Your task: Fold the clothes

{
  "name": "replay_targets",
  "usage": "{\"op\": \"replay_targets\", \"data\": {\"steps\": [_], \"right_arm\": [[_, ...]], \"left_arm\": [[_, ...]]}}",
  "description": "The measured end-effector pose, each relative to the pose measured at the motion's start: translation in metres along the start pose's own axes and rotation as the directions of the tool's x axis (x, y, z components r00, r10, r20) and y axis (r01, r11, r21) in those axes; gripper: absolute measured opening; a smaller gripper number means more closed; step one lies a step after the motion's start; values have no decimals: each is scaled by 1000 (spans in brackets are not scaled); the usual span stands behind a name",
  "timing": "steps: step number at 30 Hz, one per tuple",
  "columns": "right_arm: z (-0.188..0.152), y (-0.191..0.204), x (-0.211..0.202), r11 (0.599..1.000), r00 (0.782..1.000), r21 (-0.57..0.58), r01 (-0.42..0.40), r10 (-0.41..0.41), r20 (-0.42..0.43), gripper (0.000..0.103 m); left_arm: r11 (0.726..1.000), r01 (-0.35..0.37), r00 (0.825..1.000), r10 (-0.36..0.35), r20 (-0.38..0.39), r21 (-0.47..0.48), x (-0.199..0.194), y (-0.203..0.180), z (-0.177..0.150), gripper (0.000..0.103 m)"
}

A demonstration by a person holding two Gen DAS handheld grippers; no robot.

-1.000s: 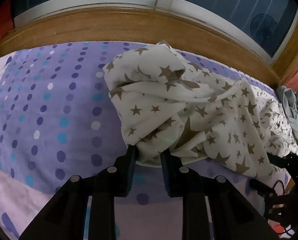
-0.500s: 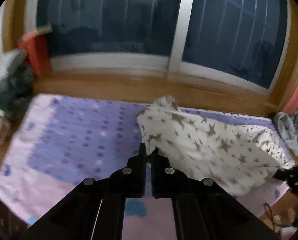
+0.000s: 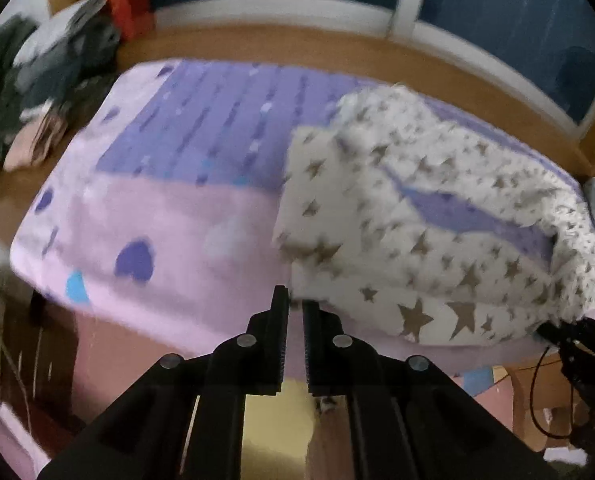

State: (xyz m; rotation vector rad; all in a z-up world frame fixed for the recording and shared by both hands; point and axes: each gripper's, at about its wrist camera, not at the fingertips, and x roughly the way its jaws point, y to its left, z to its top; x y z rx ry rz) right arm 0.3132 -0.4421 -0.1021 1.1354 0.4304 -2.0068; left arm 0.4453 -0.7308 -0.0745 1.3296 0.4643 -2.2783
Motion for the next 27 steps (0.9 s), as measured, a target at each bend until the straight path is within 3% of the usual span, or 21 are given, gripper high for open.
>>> {"op": "replay_targets", "data": {"steps": [3,4,10,17,20,24,27], "right_arm": [[-6,-2,-1,998,999,40,-44,43,30,37],[-7,0,-3,998,999,44,-35,34,37,39],[-8,25,-34,998,992,57,41,-47,119,40],[18,62,-50,986,979,163,25,-58,198,51],[34,85,-43,968,970,248,28,-86,226,51],[58,114,-24,925,967,379,23,-117,227,51],[76,134,-9,899,962,437,26,-142,235,51]], "left_arm": [[1000,-29,1000,29,-7,3,-9,11,-3,9],[999,-36,999,36,-5,7,-14,14,-3,10],[997,-75,997,74,14,30,-38,34,-4,21],[983,68,995,-79,59,172,-26,40,35,22],[958,132,986,-154,68,255,-21,41,54,22],[889,222,963,-265,54,401,-15,41,82,22],[855,243,955,-295,44,459,-4,45,101,22]]}}
